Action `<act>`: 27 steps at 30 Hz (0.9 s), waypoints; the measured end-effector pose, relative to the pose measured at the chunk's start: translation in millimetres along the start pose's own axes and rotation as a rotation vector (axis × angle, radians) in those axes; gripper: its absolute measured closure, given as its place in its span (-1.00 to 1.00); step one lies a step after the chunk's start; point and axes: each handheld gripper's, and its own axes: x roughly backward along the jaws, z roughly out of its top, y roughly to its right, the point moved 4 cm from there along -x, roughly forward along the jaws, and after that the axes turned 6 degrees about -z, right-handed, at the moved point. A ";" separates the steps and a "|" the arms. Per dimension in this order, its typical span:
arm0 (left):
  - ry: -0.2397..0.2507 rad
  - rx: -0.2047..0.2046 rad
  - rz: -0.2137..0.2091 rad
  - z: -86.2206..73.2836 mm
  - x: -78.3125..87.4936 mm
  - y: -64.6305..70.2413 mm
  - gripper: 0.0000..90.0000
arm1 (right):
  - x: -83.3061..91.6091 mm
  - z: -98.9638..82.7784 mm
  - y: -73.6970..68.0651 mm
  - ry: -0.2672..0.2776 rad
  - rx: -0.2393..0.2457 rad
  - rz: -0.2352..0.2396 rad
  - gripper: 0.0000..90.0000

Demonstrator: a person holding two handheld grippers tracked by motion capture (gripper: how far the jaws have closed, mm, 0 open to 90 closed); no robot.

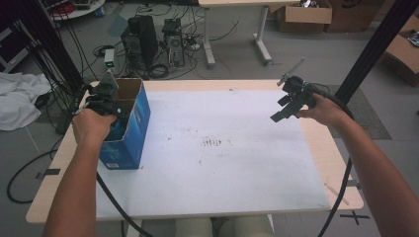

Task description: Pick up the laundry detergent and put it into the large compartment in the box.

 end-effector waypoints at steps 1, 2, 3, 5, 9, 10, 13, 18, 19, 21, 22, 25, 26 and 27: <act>0.004 0.003 0.001 0.2 0.8 0.3 -0.29 | 0.1 0.0 -0.2 0.000 0.001 0.000 -0.63; 0.004 0.000 0.003 0.3 1.9 0.4 -0.29 | 0.4 0.1 -0.3 0.001 0.001 -0.001 -0.63; 0.010 0.002 0.003 0.5 2.8 0.7 -0.29 | 0.6 0.1 -0.3 0.001 0.001 0.000 -0.63; 0.009 0.001 0.006 0.7 4.7 1.1 -0.29 | 1.3 0.1 -0.6 0.001 -0.002 0.000 -0.63; 0.019 0.004 0.012 1.1 8.1 1.5 -0.30 | 2.2 -0.3 -0.8 0.003 0.002 -0.001 -0.63; 0.017 0.002 0.012 1.1 8.8 1.4 -0.31 | 2.4 -0.5 -1.1 0.002 0.001 0.000 -0.63; 0.020 0.000 0.017 1.2 11.8 1.4 -0.31 | 3.1 -0.9 -1.1 0.005 0.002 0.000 -0.63; 0.032 0.001 0.018 3.1 20.3 1.7 -0.31 | 3.9 -0.6 -1.2 0.007 0.005 0.000 -0.63; 0.032 0.000 0.020 3.6 22.4 2.0 -0.31 | 4.0 -0.5 -1.4 0.008 0.004 -0.001 -0.63; 0.042 -0.002 0.020 5.1 26.5 3.2 -0.32 | 4.4 -0.3 -1.6 0.007 0.001 0.000 -0.63; 0.039 -0.007 0.023 5.6 28.9 3.8 -0.32 | 4.6 -0.2 -1.7 0.008 0.001 0.000 -0.63; 0.047 -0.008 0.024 7.5 35.5 4.9 -0.32 | 5.2 -0.2 -2.1 0.006 0.003 -0.002 -0.63; 0.052 -0.009 0.026 8.2 37.6 5.3 -0.33 | 5.5 -0.2 -2.3 0.006 0.002 -0.002 -0.63; 0.054 -0.009 0.030 8.7 40.1 5.6 -0.33 | 5.8 -0.1 -2.1 0.009 0.005 -0.002 -0.63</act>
